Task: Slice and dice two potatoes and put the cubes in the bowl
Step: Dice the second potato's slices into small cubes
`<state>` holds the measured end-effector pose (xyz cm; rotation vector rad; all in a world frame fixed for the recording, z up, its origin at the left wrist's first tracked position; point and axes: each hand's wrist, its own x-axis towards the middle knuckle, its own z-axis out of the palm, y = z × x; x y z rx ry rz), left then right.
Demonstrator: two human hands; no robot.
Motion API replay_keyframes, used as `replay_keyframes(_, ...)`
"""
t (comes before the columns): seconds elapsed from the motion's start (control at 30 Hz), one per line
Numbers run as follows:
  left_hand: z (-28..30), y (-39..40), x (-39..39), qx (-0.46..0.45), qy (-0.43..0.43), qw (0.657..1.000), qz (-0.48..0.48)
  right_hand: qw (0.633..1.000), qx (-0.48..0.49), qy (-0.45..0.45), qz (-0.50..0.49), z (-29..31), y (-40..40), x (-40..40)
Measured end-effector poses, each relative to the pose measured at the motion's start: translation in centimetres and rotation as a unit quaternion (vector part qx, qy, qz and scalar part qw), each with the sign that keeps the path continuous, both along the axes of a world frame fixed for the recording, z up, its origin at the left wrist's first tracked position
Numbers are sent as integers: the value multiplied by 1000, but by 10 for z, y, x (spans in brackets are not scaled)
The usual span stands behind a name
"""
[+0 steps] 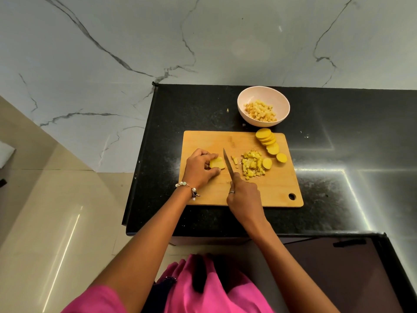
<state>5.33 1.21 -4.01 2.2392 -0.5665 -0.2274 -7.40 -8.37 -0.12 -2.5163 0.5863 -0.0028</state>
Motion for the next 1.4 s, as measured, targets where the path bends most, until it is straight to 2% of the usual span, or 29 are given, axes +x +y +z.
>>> replay_keyframes(0.2,-1,-2,0,-7,-6,1000,9,995,-70,59,27,-5,6,8)
replay_keyframes(0.47,-3,-4,1,-21,-12,1000,15,990,-127,52,44,-12,19,21)
replay_keyframes(0.63,-5,-4,-1,-34,-18,999,22,983,-152,75,65,-14,26,-12)
replay_keyframes(0.77,-5,-3,0,-35,-15,999,17,982,-158,88,51,-17,22,-8)
replay_keyframes(1.03,-4,1,-1,-40,-10,999,12,989,-121,82,11,-19,-5,-5)
replay_keyframes(1.13,-5,3,0,-39,-9,999,7,995,-73,61,-3,-18,-16,-3)
replay_keyframes(1.27,-5,5,0,-48,0,999,8,999,-36,8,5,-8,-9,2)
replay_keyframes(1.4,-5,4,0,-46,-3,999,9,998,-42,30,27,-7,5,11)
